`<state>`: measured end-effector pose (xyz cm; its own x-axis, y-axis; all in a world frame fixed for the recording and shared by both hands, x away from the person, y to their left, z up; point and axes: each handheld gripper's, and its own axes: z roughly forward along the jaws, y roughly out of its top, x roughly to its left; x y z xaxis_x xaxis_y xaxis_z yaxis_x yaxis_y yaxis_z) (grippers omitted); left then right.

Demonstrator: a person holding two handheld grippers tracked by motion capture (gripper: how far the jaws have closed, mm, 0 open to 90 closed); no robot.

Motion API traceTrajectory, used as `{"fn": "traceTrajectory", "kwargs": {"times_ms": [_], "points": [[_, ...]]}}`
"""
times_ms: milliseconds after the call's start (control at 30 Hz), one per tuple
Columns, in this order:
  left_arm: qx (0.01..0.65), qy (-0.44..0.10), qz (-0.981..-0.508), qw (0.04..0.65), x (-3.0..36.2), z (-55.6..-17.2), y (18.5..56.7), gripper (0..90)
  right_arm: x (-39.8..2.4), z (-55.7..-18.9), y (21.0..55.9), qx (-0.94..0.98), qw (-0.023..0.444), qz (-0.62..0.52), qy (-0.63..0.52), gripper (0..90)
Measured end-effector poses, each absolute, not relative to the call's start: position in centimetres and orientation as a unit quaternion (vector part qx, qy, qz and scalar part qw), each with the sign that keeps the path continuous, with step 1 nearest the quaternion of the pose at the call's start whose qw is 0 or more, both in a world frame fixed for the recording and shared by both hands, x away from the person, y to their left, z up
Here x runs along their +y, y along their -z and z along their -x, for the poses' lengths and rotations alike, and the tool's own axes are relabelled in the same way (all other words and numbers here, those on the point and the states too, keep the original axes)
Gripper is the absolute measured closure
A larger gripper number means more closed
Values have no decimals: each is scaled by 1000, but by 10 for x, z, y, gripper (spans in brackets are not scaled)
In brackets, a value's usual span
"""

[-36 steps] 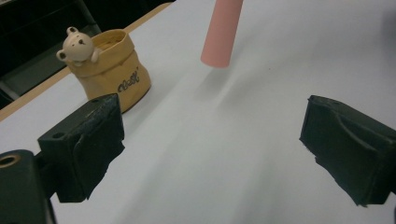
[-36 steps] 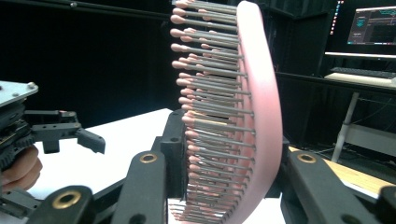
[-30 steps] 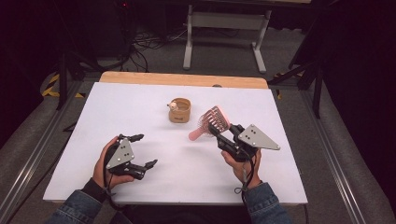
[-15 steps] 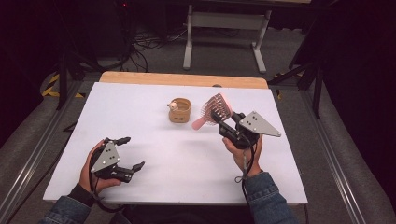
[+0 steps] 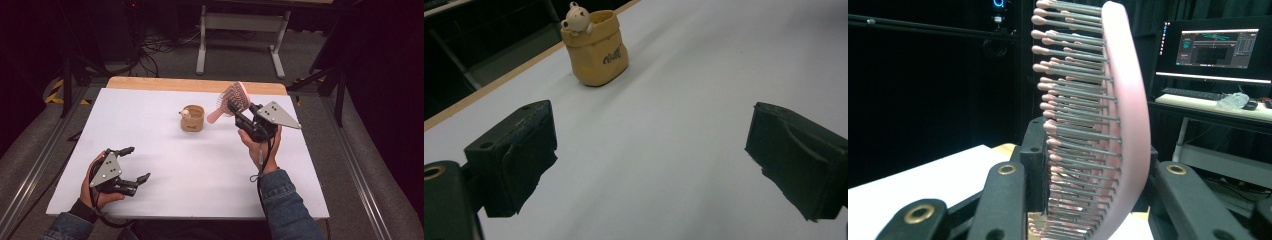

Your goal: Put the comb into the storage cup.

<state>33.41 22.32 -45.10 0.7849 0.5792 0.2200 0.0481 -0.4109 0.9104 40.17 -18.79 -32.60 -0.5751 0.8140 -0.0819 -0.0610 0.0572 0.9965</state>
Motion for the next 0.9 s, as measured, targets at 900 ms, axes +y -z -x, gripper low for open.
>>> {"fn": "traceTrajectory", "kwargs": {"times_ms": [900], "points": [[198,-254,-796,513,226,-335,452,62,-138,-445,332,648,357,-304,-600,639]]}}
